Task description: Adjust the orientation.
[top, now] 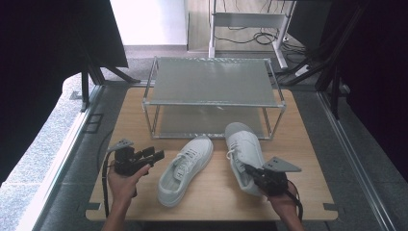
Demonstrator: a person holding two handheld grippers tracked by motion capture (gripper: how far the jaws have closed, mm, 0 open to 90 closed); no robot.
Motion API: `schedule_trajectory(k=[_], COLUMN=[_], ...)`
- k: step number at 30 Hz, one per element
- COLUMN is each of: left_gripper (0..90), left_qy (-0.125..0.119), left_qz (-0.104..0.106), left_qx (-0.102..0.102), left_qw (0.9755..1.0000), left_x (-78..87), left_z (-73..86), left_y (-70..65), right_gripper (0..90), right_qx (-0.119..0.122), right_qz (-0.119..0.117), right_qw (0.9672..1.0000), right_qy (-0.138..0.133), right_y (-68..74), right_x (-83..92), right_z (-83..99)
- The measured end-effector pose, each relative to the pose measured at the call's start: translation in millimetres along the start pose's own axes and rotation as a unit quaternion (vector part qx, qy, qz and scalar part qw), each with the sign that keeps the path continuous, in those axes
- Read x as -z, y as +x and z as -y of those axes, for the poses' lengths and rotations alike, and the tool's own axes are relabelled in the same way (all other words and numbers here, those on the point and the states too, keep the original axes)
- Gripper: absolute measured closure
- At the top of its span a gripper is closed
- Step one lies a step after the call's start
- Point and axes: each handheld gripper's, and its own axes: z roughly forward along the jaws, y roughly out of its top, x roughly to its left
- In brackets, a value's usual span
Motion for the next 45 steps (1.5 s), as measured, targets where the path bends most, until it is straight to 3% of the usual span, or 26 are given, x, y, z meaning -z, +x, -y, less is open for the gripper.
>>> schedule_trajectory(k=[1, 2, 5, 6, 7, 8, 9, 12, 14, 15, 17, 19, 21, 23, 27, 30, 39, 41, 42, 45], left_gripper=[43.7, 43.7, 43.7, 43.7, 43.7, 43.8, 43.7, 43.7, 43.8, 43.8, 43.8, 43.8, 43.8, 43.8, 43.6, 43.5, 43.5, 43.5, 43.6, 43.1], left_qy=[0.003, 0.006, 0.009, 0.011, 0.013, 0.014, 0.015, 0.014, 0.013, 0.012, 0.014, 0.018, 0.02, 0.019, 0.017, 0.017, 0.014, 0.017, 0.018, 0.016], left_qz=[-0.004, -0.012, -0.012, -0.01, -0.01, -0.007, -0.005, -0.001, -0.002, -0.001, 0.0, 0.003, 0.004, 0.005, 0.006, 0.008, 0.008, 0.009, 0.01, 0.014], left_qx=[-0.003, -0.009, -0.01, -0.009, -0.008, -0.004, -0.001, 0.0, 0.001, 0.003, 0.006, 0.008, 0.007, 0.006, 0.011, 0.011, 0.01, 0.009, 0.007, 0.008], left_qw=[1.0, 0.9999, 0.9998, 0.9998, 0.9998, 0.9999, 0.9999, 0.9999, 0.9999, 0.9999, 0.9999, 0.9998, 0.9998, 0.9998, 0.9998, 0.9998, 0.9998, 0.9998, 0.9998, 0.9997], left_x=[-0.7, -1.4, -2.9, -3.4, -4.1, -4.7, -5.2, -4.5, -3.6, -3.6, -4.4, -5.7, -6.7, -7.1, -7.4, -7.2, -3.9, -4.3, -4.8, -5.4], left_z=[0.2, 0.3, 0.5, 0.6, 0.9, 1.4, 1.6, 1.2, 1.0, 1.1, 1.6, 2.4, 2.7, 2.5, 2.5, 2.6, 0.9, 1.1, 0.9, 0.7], left_y=[-0.5, -1.3, -1.8, -1.7, -1.5, -1.4, -1.3, -1.5, -0.8, -0.2, 1.0, 1.2, 0.1, -1.1, -1.1, -1.0, 0.4, 0.1, -0.9, -1.4], right_gripper=[90.0, 90.0, 90.0, 85.8, 85.8, 87.0, 87.0, 86.6, 89.0, 89.0, 89.8, 89.9, 90.0, 90.0, 90.0, 90.0, 90.0, 90.0, 90.0, 90.0], right_qx=[-0.012, -0.041, -0.042, -0.033, -0.033, -0.05, -0.063, -0.061, -0.05, -0.05, -0.041, -0.015, 0.002, 0.009, 0.005, 0.017, 0.017, 0.007, 0.0, 0.001], right_qz=[-0.005, -0.024, -0.01, 0.018, 0.018, -0.005, -0.008, 0.013, -0.011, -0.011, -0.039, -0.04, -0.024, -0.005, -0.005, 0.01, 0.054, 0.049, 0.036, 0.032], right_qw=[0.9999, 0.9988, 0.999, 0.999, 0.999, 0.9987, 0.998, 0.998, 0.9984, 0.9984, 0.998, 0.999, 0.9996, 0.9996, 0.9996, 0.9991, 0.9963, 0.9971, 0.9982, 0.9985], right_qy=[0.002, -0.013, -0.007, 0.024, 0.024, 0.006, 0.002, -0.001, -0.022, -0.022, -0.028, -0.009, 0.014, 0.027, 0.027, 0.037, 0.064, 0.058, 0.049, 0.045], right_y=[-6.4, -22.1, -34.2, -44.1, -44.1, -49.5, -52.5, -48.0, -31.9, -31.9, -17.1, -4.1, 2.7, 3.3, -0.5, 0.4, -10.7, -15.4, -17.0, -16.0], right_x=[-0.1, 3.3, 8.6, 9.0, 9.0, 12.3, 14.0, 16.2, 21.5, 21.5, 23.0, 19.9, 14.8, 13.0, 20.4, 25.0, 35.6, 39.2, 40.8, 39.7], right_z=[1.9, 5.8, 8.8, 15.5, 15.5, 18.0, 19.3, 16.8, 8.0, 8.0, 5.7, 8.8, 16.1, 23.4, 26.5, 25.7, 28.2, 27.4, 27.3, 27.5])
